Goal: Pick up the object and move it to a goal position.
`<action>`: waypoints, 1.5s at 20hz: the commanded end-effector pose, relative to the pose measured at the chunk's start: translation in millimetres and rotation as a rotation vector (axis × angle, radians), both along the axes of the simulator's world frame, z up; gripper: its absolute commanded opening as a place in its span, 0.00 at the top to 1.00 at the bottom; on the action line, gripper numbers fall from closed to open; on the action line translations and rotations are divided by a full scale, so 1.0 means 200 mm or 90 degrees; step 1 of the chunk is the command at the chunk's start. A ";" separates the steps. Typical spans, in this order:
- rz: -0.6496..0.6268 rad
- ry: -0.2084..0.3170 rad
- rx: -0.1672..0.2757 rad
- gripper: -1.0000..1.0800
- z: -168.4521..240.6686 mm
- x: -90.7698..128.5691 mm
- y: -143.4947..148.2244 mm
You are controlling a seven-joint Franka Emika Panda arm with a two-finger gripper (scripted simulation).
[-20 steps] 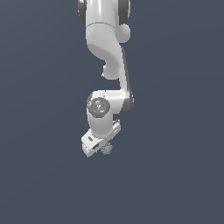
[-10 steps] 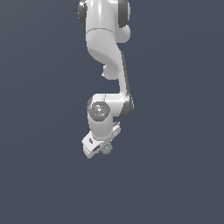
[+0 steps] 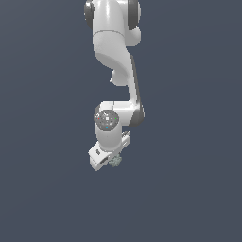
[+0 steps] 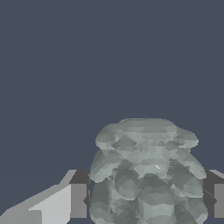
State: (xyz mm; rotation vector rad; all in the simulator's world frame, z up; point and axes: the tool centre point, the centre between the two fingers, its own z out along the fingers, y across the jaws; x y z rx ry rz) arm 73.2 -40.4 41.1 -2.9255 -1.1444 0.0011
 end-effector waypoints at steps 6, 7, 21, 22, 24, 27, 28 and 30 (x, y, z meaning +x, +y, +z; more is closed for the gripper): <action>0.000 0.000 0.000 1.00 0.11 0.01 -0.01; 0.000 0.000 0.000 1.00 0.14 0.01 -0.01; 0.001 0.000 0.000 1.00 0.84 0.06 -0.08; 0.001 0.000 0.000 1.00 0.89 0.06 -0.09; 0.001 0.000 0.000 1.00 1.00 0.07 -0.10; 0.001 0.000 0.000 1.00 1.14 0.09 -0.11; 0.001 0.000 0.000 1.00 1.18 0.09 -0.11; 0.000 0.000 0.000 1.00 1.25 0.10 -0.12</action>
